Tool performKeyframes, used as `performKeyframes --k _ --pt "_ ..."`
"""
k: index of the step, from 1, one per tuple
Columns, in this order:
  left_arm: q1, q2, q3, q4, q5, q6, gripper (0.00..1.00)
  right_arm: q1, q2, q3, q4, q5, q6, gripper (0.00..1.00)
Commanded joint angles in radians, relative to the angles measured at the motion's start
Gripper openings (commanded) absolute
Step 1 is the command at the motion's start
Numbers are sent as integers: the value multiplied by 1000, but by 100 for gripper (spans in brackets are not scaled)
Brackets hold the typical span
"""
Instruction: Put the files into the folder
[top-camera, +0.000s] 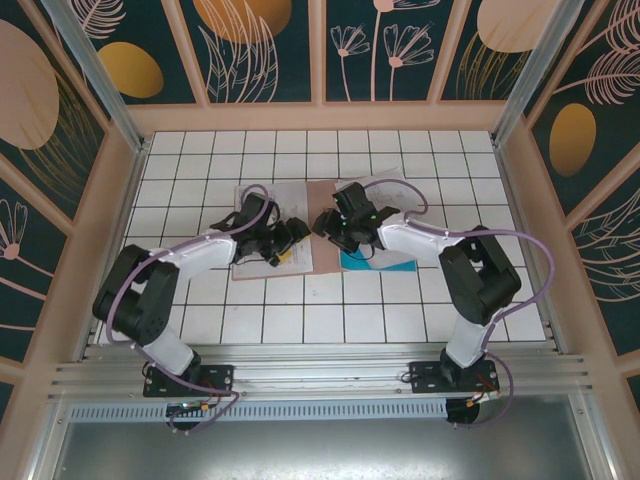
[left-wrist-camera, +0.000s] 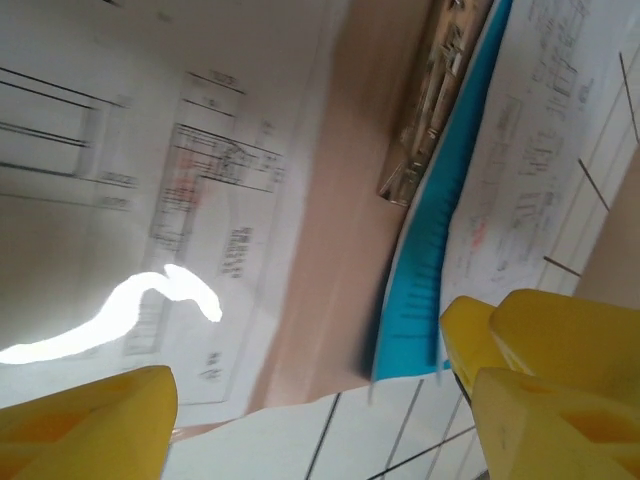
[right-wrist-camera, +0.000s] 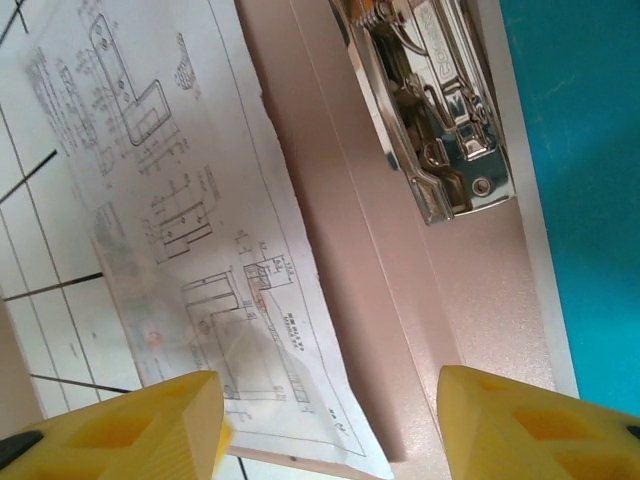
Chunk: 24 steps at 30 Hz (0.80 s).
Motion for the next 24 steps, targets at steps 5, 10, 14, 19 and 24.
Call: performKeyframes --k 5,10,14,19,24 --pt "-30 94 17 146 55 -88 78 -35 8 -13 50 -38 116 57" --pt "-29 74 -67 171 53 -88 78 -41 44 -4 85 -59 181 56" --pt "-28 69 -112 176 34 -81 78 -39 78 17 88 -67 220 56" --pt "-29 62 -169 178 21 -79 79 -28 123 67 64 -63 236 56" --pt "-30 20 -188 176 15 -78 79 -24 149 106 41 -40 236 56"
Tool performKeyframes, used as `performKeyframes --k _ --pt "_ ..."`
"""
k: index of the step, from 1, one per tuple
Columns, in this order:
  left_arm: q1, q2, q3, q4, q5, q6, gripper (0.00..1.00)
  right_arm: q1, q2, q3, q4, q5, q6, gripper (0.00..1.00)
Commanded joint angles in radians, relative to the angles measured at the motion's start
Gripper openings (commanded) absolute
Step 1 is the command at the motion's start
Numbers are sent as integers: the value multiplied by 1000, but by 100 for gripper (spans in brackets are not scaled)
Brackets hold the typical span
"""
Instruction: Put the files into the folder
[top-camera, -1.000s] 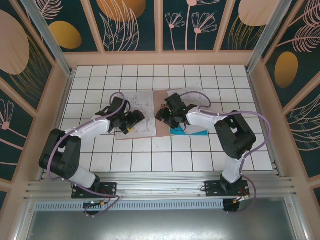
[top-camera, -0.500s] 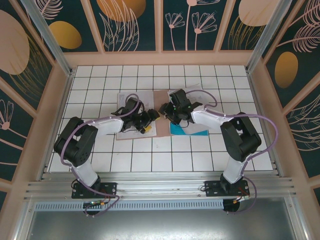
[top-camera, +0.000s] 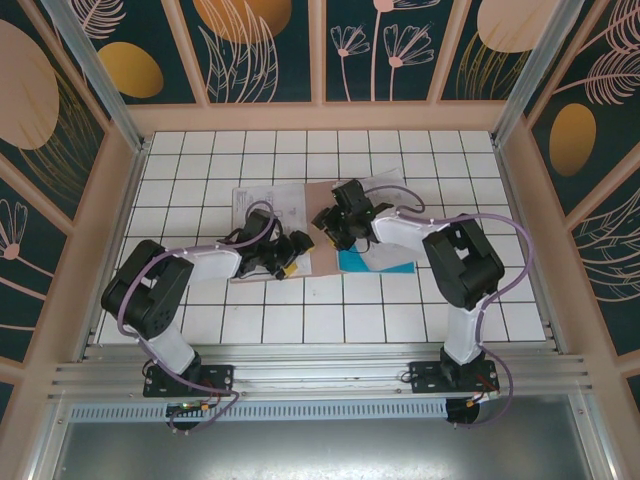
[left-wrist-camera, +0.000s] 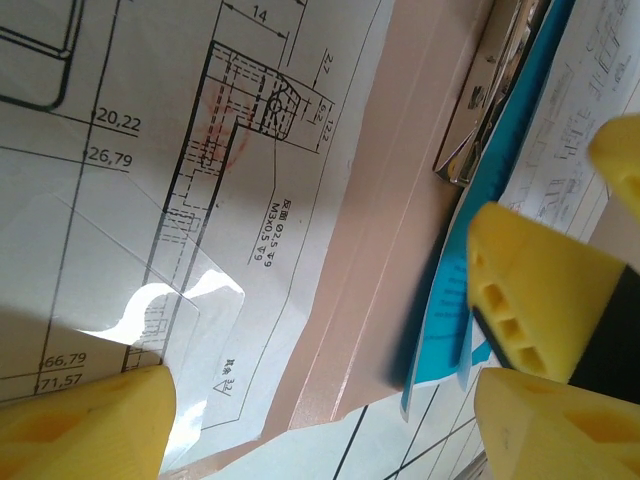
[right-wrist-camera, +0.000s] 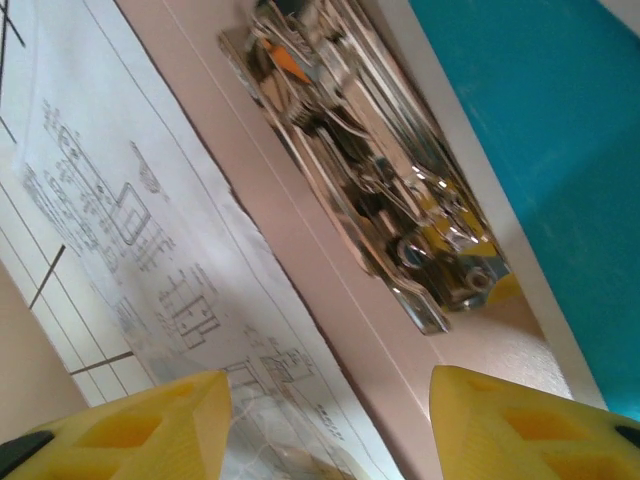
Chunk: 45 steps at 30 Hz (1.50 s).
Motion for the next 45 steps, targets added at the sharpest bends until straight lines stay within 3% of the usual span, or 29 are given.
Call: performKeyframes --k 1,21,45 --pt "-4 -10 -26 -42 -23 -5 79 8 19 43 -21 19 23 56" --pt "-5 -15 0 -89 -38 20 79 14 152 182 -138 52 -7 55" --pt "-3 -23 -15 -102 -56 8 79 14 209 235 -345 123 -93 56"
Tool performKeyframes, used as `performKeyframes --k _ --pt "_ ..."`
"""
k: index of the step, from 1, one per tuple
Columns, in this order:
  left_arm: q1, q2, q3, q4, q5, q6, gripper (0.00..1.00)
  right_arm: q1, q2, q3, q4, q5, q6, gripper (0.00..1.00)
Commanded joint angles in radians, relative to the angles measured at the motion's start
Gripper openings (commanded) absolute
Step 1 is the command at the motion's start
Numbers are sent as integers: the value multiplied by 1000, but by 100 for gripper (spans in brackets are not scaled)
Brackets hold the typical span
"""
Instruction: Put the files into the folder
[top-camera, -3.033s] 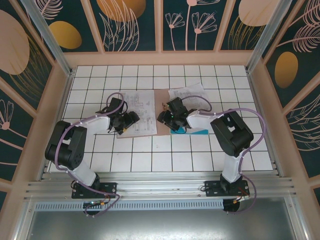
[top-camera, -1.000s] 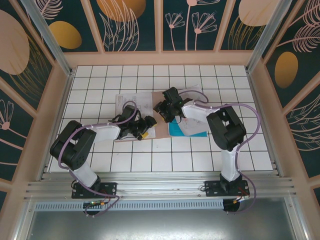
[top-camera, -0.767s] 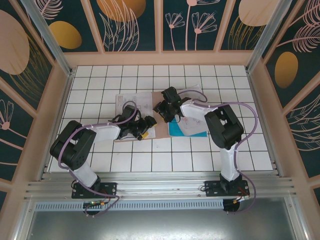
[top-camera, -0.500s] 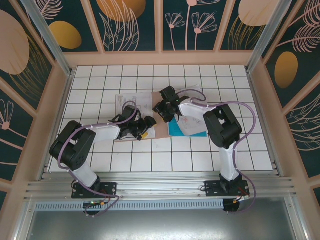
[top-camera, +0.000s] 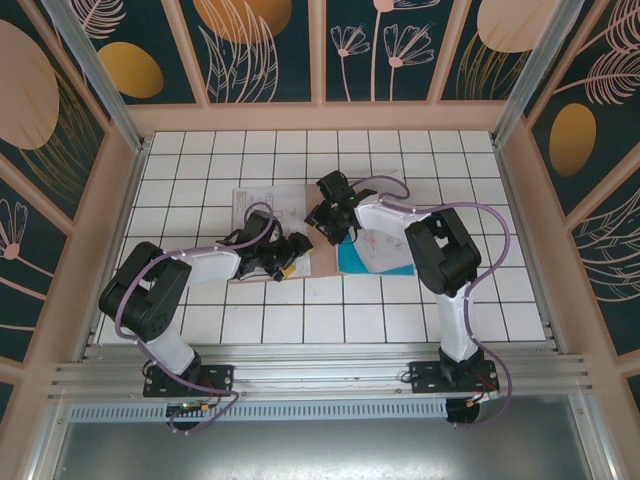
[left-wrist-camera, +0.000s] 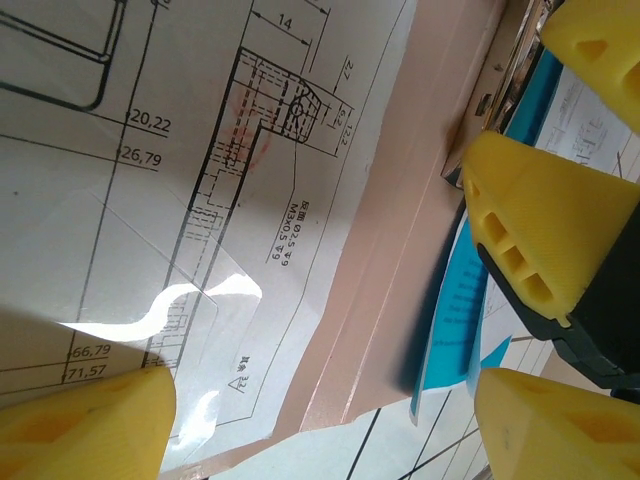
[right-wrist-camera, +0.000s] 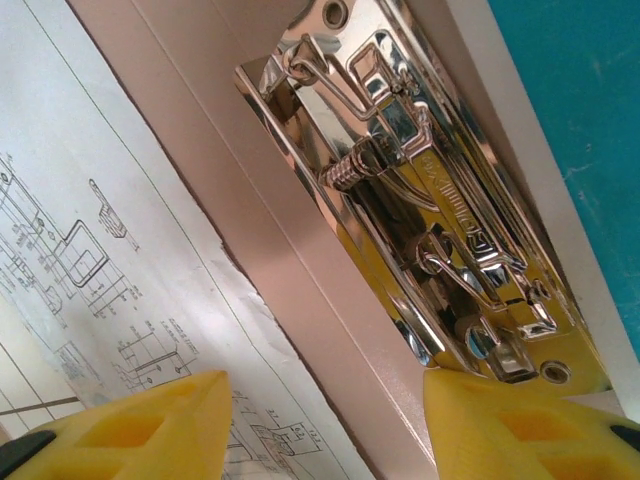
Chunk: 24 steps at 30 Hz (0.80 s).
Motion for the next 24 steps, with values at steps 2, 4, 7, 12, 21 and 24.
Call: performKeyframes --k 2,4,7,12,21,24 --pt "-3 -8 -16 -71 -32 -3 79 -2 47 -2 -135 72 -38 56" --pt "-3 -9 -17 -71 -34 -5 79 -1 50 1 -144 71 -53 55" --pt "-2 -10 -20 -72 -38 -7 79 2 52 1 -150 76 -69 56" --pt "-3 -10 -25 -71 -41 -13 79 0 78 1 -174 83 -110 56" --pt "-2 -14 -25 -79 -47 -14 79 -18 114 -82 -183 137 -168 59" --pt "-2 -16 -26 -86 -51 -13 79 -30 118 -102 -189 151 -177 59"
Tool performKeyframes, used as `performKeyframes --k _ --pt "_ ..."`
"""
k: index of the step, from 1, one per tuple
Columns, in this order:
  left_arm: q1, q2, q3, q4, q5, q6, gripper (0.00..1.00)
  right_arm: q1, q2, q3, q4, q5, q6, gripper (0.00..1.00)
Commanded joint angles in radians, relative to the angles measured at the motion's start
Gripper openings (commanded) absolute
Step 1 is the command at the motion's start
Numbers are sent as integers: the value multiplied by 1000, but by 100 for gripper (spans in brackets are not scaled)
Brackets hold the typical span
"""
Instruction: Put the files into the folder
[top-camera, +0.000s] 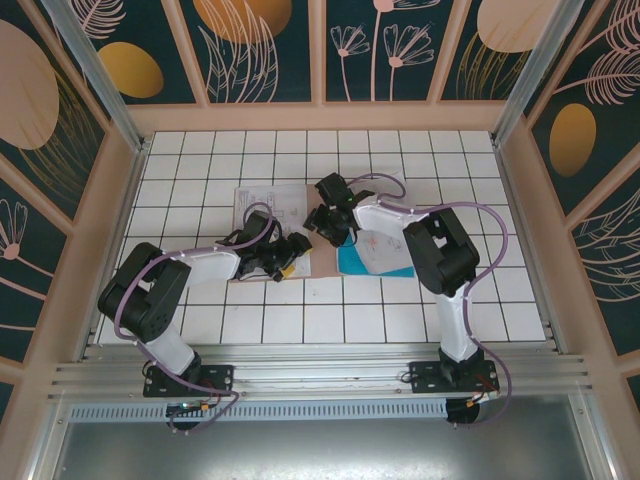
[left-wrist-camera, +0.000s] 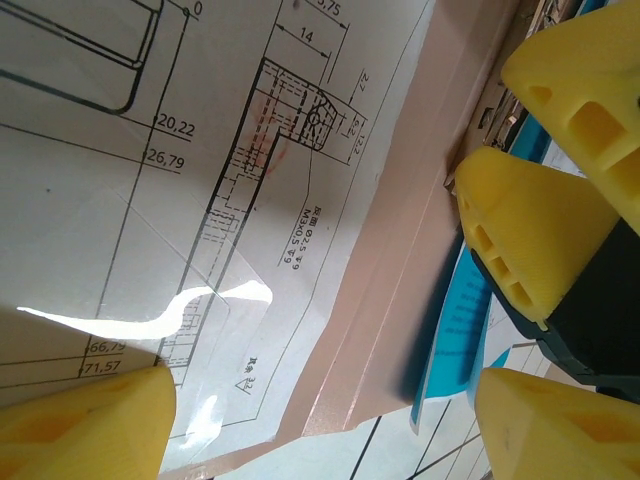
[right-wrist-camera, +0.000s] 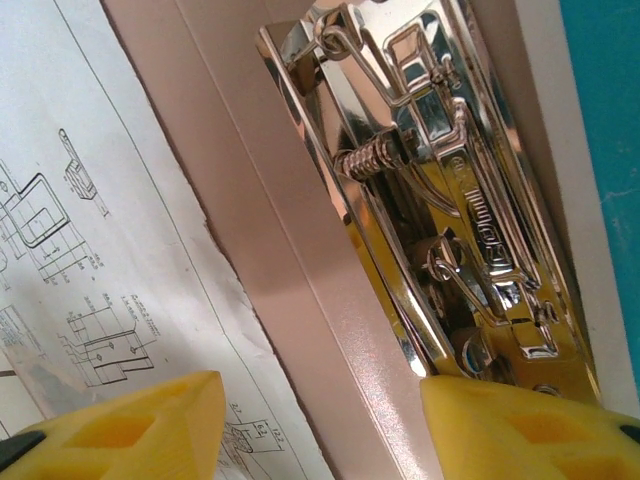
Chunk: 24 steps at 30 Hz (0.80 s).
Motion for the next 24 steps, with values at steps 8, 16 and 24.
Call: performKeyframes --k 8,16,24 --pt "-4 -19 -25 -91 -45 -5 79 -55 115 -117 -171 151 -78 60" --pt "-2 -21 -23 -97 -48 -3 79 -101 119 -139 -161 133 -130 60" --pt "-3 -21 -20 -100 -51 0 79 -103 100 -62 -143 67 -225 60"
